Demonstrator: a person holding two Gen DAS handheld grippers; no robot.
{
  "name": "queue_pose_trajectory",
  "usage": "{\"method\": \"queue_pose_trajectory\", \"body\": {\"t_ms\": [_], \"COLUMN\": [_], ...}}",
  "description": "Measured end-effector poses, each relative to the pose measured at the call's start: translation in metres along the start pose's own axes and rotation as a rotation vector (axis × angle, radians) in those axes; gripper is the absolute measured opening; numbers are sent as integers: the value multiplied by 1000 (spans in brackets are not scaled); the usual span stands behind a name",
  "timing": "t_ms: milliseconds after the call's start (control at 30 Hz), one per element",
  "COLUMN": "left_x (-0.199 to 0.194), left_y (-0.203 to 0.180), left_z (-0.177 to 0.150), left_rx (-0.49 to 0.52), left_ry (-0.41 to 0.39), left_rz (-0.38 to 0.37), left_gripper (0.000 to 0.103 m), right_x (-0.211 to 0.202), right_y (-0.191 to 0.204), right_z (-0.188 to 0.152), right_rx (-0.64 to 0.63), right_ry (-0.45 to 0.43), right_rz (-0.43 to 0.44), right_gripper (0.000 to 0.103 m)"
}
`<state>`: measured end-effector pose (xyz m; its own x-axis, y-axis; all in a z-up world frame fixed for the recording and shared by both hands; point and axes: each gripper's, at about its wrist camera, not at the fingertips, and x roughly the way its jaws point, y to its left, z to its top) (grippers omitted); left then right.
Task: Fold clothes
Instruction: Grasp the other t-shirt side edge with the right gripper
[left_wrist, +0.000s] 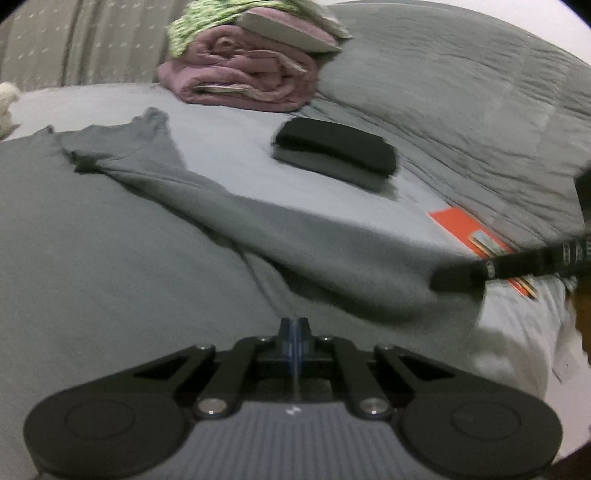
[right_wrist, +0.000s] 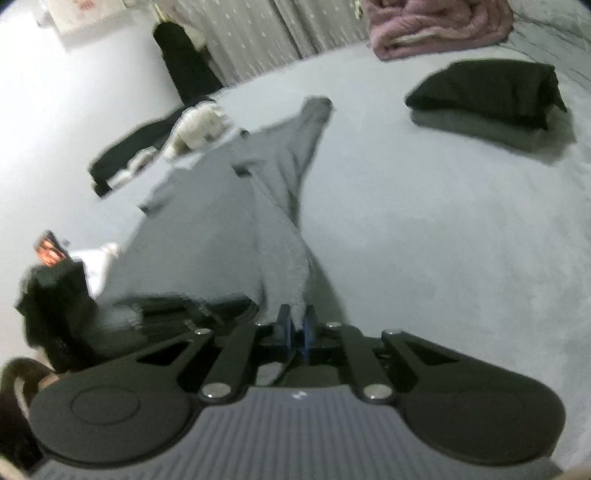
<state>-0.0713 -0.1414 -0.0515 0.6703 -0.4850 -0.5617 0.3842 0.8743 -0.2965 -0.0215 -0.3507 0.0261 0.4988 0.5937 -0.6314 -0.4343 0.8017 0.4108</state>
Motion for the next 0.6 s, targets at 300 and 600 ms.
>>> {"method": "queue_pose_trajectory", "body": {"t_ms": [300,600], "left_x": [-10,-48], "left_y": [-40,-30], "left_z": [-23,-17], "left_rx": [135,206], "left_ry": [78,338], "left_rz": [-181,-381], "left_gripper": [0,8], "right_x": [8,30], "right_y": [42,70], "right_z": [-2,-4], "right_rx": [-171,-290], "right_ry": [55,129], "right_rz": [37,155], "right_gripper": [7,8]}}
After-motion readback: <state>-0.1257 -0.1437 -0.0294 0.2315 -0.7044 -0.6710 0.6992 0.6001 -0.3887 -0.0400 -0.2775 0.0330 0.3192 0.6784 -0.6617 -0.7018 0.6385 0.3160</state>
